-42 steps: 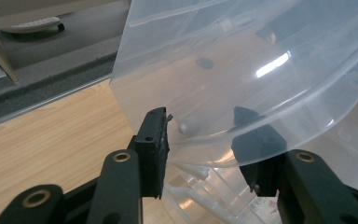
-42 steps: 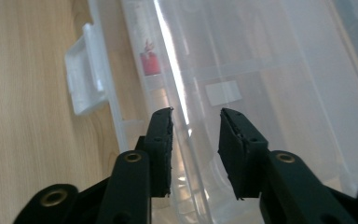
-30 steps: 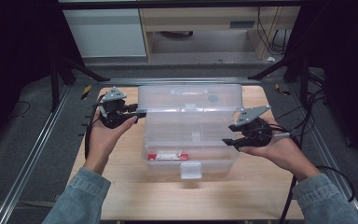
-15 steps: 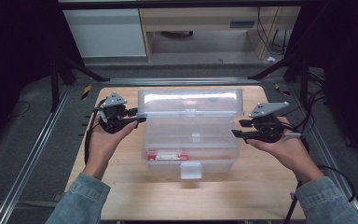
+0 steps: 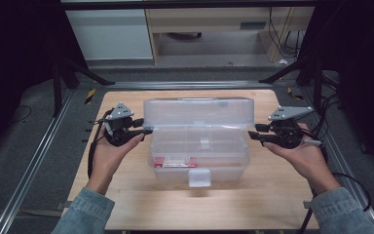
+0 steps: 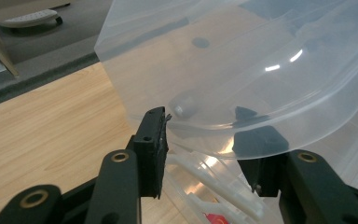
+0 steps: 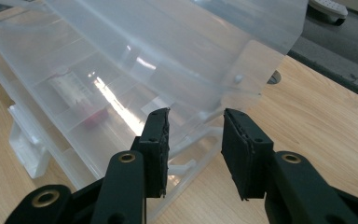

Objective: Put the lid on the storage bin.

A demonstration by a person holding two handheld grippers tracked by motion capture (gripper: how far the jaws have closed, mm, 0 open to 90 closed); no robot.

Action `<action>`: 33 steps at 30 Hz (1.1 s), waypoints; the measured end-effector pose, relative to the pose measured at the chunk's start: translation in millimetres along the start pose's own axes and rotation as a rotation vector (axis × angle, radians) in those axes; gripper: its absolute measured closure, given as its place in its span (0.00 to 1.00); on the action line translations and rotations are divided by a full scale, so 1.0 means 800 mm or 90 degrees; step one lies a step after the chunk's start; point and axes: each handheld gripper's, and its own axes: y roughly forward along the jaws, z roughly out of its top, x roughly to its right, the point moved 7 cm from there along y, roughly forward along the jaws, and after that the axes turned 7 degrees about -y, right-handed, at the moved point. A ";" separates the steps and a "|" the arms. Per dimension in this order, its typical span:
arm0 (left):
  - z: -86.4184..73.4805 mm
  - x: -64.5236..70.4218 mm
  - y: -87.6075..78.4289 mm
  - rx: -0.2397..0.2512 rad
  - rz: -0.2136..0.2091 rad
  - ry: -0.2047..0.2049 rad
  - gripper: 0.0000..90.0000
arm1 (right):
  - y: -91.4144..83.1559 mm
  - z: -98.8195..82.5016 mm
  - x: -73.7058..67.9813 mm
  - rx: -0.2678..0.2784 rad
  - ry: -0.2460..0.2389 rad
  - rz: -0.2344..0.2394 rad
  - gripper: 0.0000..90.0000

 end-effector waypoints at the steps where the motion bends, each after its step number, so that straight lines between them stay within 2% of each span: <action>1: -0.003 0.000 0.000 -0.003 -0.002 0.000 0.60 | -0.001 0.000 0.000 0.002 0.003 0.000 0.69; 5: -0.010 0.002 0.000 -0.002 -0.005 -0.004 0.59 | -0.004 0.000 0.002 0.010 0.012 -0.007 0.68; 12: -0.016 0.003 0.000 -0.005 -0.006 -0.002 0.57 | -0.002 -0.004 -0.001 0.010 0.014 -0.005 0.66; 25: -0.033 0.007 0.001 -0.002 -0.010 -0.017 0.55 | 0.002 -0.018 -0.011 0.013 0.026 0.001 0.64; 27: -0.036 0.008 0.000 -0.008 -0.014 -0.015 0.55 | 0.004 -0.019 -0.012 0.013 0.032 0.001 0.64; 33: -0.043 0.009 -0.014 0.005 -0.033 -0.023 0.56 | 0.005 -0.019 -0.013 0.018 0.036 0.002 0.64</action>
